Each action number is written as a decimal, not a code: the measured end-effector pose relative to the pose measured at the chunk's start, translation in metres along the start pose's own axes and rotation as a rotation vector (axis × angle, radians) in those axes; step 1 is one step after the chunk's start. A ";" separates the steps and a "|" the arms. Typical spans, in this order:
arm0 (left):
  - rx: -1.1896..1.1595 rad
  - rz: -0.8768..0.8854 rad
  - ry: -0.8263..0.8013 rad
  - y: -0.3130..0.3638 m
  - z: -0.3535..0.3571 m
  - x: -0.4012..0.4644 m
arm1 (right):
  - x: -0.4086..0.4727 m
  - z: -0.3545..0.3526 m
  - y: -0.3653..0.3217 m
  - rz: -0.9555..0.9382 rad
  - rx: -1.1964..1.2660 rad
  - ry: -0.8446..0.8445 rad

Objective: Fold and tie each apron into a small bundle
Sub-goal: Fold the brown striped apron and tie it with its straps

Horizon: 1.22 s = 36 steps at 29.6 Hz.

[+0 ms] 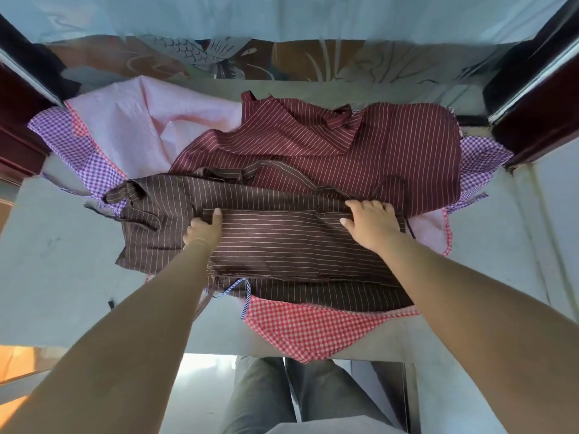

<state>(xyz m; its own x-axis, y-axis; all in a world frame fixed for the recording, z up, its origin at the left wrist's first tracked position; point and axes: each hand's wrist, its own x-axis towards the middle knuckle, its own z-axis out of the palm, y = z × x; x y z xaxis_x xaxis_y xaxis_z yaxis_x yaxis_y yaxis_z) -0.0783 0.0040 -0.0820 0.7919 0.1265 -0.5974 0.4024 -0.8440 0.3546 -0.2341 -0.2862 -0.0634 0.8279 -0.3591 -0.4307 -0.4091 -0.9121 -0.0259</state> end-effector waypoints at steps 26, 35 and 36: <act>0.760 0.813 -0.019 -0.030 0.094 -0.070 | -0.042 0.072 -0.073 -0.293 -0.003 -0.063; 0.817 0.785 -0.112 -0.017 0.101 -0.070 | -0.013 0.054 0.028 0.091 -0.112 0.057; 0.829 0.855 -0.139 -0.017 0.105 -0.077 | -0.012 0.049 0.029 0.097 -0.109 0.079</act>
<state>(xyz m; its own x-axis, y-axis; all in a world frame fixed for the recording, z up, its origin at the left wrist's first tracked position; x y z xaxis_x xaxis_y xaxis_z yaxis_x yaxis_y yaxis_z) -0.1943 -0.0463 -0.1172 0.5818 -0.6534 -0.4844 -0.6888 -0.7125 0.1338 -0.2747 -0.2981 -0.1030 0.8160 -0.4566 -0.3545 -0.4479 -0.8871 0.1116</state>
